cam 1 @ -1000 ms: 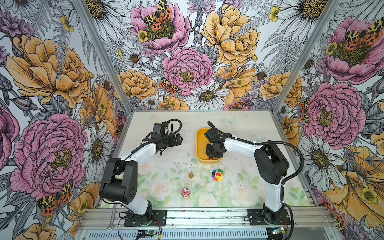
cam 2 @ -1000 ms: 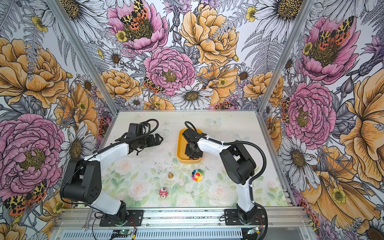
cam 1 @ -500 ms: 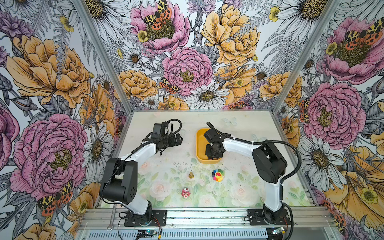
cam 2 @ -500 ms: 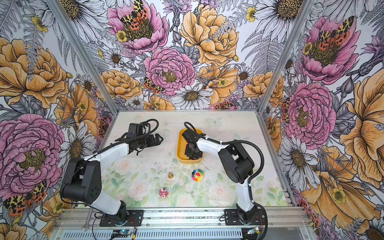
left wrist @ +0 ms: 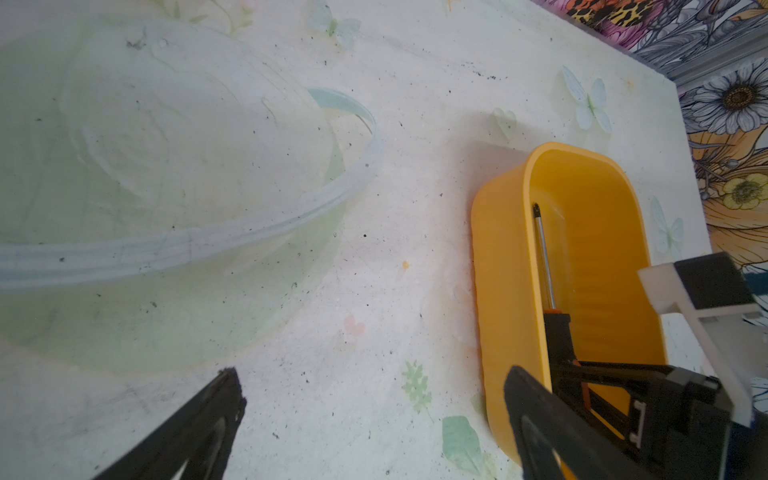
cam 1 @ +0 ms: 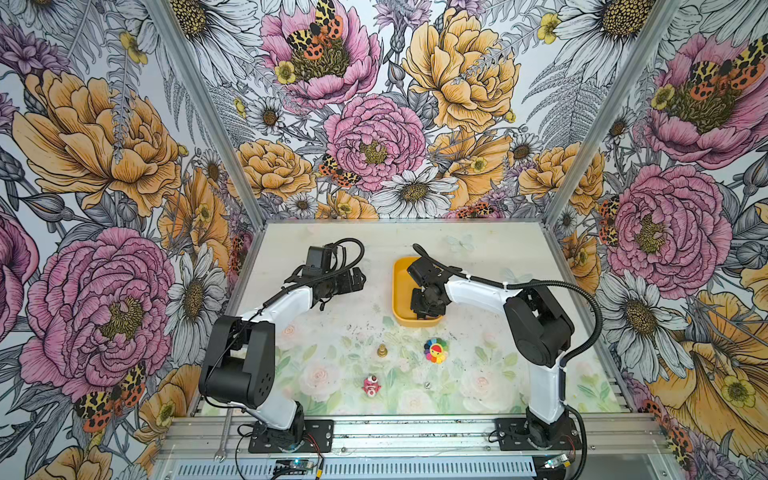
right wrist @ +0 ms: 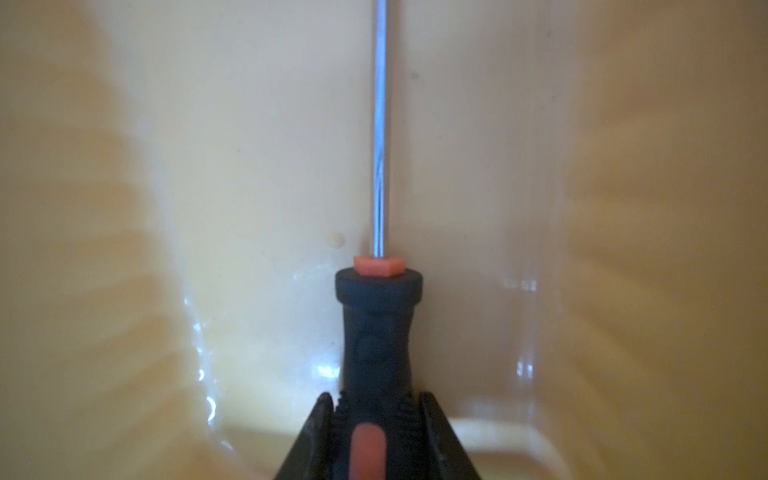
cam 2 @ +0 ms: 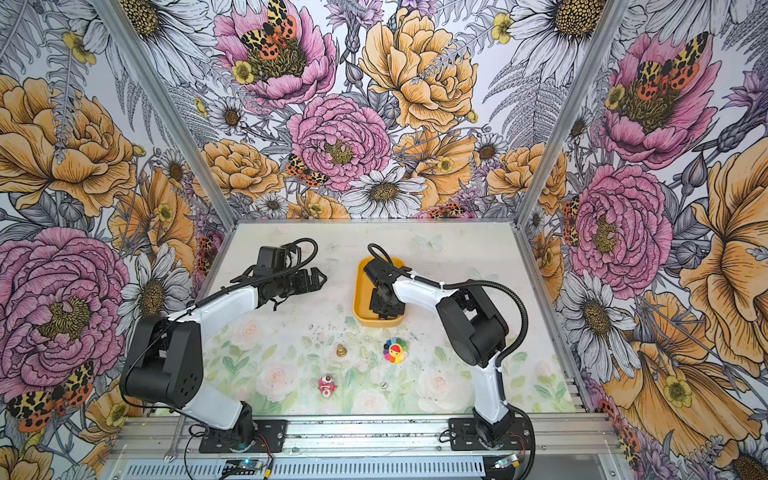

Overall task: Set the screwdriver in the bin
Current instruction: 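Lower the screwdriver into the bin and open the right gripper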

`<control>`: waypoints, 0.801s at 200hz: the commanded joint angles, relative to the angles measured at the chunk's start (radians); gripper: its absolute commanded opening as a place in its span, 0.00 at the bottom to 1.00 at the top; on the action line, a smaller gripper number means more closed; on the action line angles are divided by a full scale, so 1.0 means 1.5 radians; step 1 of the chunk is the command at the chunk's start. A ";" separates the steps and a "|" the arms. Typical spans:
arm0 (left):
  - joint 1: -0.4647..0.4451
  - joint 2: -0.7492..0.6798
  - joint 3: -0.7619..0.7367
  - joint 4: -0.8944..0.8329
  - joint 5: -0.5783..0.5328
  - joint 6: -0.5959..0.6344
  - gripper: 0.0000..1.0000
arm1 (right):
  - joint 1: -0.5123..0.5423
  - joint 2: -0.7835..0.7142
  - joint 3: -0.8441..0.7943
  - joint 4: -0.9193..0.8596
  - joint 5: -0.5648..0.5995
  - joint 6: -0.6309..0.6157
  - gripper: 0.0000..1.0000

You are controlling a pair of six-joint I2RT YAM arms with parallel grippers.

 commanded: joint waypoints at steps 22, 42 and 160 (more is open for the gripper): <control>-0.006 0.007 0.004 0.000 0.022 0.001 0.99 | 0.006 0.004 0.011 -0.005 0.016 -0.013 0.37; -0.008 0.006 0.004 0.001 0.024 0.002 0.99 | 0.006 -0.005 0.011 -0.007 0.016 -0.019 0.38; -0.014 0.005 0.005 0.000 0.029 0.000 0.99 | 0.007 -0.068 0.026 -0.042 0.035 -0.056 0.46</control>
